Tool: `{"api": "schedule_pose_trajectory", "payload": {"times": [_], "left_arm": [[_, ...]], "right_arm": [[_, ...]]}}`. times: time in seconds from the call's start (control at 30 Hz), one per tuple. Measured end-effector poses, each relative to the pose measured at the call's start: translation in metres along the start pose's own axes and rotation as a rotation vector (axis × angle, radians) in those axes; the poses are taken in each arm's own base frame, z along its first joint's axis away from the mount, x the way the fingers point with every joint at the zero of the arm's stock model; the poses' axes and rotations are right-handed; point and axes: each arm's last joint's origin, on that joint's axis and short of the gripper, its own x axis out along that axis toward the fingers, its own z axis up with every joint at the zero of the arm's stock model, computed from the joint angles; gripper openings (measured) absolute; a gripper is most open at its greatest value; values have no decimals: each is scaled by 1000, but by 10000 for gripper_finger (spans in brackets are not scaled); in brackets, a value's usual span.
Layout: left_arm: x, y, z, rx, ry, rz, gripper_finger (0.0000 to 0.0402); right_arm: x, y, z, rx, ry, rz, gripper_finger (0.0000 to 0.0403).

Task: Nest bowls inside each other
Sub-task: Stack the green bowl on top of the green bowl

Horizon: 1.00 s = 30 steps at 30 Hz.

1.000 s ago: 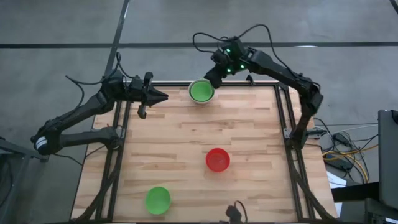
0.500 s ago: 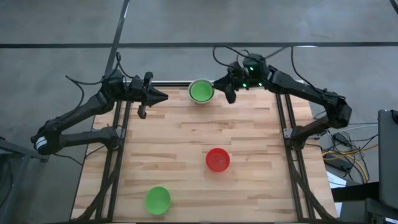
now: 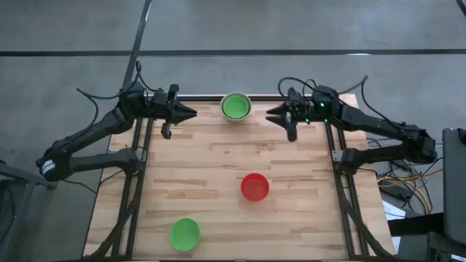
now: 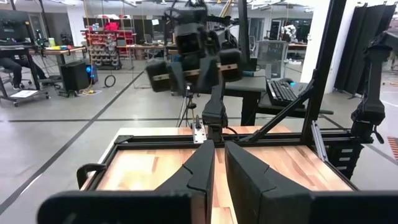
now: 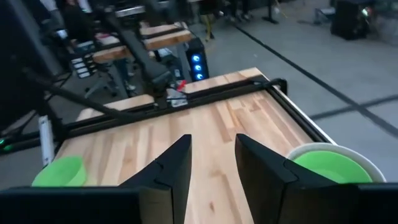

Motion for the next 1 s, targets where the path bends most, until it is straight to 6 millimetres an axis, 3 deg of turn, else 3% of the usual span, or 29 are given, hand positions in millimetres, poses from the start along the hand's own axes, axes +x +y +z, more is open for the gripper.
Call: {"api": "schedule_pose_trajectory", "payload": {"times": [0.47,0.77,1.0], "left_arm": [[0,0,0,0,0,0,44],[0,0,0,0,0,0,44],[0,0,0,0,0,0,44]], "right_arm": [[-41,28,-49,-79,-82,133,121],[-62,37,-51,-155,-173,182,121],[-62,37,-55,-132,-150,227,121]]}}
